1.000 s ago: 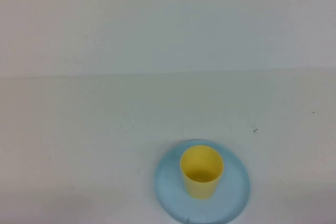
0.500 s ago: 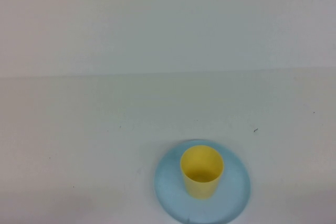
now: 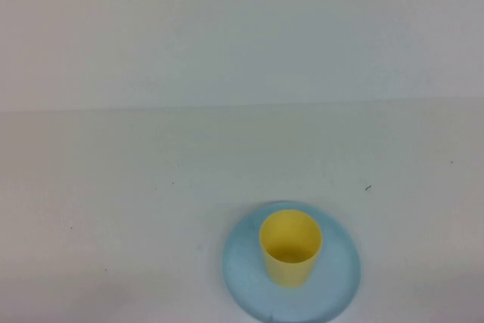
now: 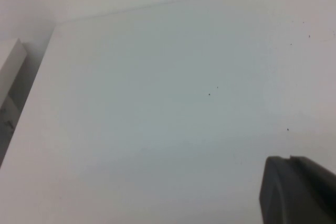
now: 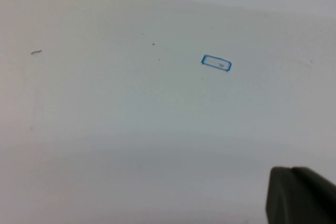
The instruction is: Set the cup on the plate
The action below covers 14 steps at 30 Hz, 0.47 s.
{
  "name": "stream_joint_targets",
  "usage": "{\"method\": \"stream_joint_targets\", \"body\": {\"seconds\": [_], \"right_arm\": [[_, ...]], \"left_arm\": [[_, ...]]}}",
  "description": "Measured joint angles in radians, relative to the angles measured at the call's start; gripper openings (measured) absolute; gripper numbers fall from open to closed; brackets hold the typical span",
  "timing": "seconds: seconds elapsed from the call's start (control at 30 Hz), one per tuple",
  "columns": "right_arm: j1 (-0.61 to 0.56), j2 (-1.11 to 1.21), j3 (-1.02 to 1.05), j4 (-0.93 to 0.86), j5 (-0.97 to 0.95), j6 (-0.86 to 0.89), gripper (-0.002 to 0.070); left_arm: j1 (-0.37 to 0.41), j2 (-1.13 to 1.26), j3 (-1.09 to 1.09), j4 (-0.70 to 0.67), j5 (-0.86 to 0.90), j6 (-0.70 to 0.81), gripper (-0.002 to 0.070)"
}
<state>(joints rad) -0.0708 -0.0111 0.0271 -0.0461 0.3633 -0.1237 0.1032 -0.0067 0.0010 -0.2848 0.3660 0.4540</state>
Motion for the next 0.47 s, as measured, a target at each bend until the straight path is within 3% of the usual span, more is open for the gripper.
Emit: {"method": "stream_joint_targets", "body": {"seconds": [0.47], "right_arm": [[-0.05,0.0,0.0,0.02,0.0,0.0,0.0]], "left_arm": [[0.0,0.0,0.0,0.0,0.0,0.0,0.0]]}}
